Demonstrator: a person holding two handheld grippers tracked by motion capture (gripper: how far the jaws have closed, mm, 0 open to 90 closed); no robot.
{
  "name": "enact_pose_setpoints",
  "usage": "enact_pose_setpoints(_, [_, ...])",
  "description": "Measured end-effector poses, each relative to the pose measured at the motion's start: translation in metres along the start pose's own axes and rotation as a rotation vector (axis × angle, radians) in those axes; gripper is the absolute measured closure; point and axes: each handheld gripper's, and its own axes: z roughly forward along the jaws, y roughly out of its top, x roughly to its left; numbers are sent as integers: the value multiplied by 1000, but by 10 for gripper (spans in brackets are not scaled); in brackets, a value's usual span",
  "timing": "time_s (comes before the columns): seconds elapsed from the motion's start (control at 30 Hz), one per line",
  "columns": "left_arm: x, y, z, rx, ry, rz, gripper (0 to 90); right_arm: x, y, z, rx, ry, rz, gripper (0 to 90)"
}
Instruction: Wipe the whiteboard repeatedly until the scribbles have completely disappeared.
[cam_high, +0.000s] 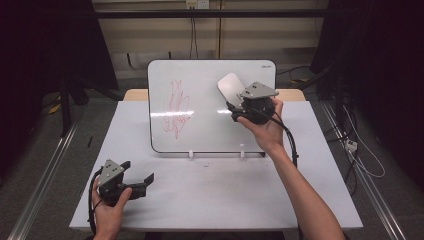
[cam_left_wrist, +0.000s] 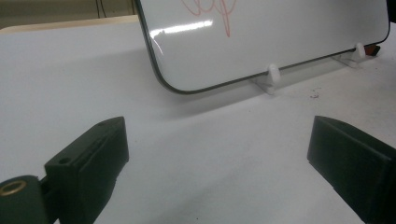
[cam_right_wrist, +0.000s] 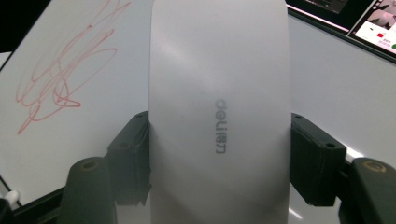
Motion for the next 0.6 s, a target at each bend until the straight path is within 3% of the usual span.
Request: enact_pose_setpoints(0.6, [0,0,-2,-7,7,-1,54,40,3,13,-10,59,-66,315])
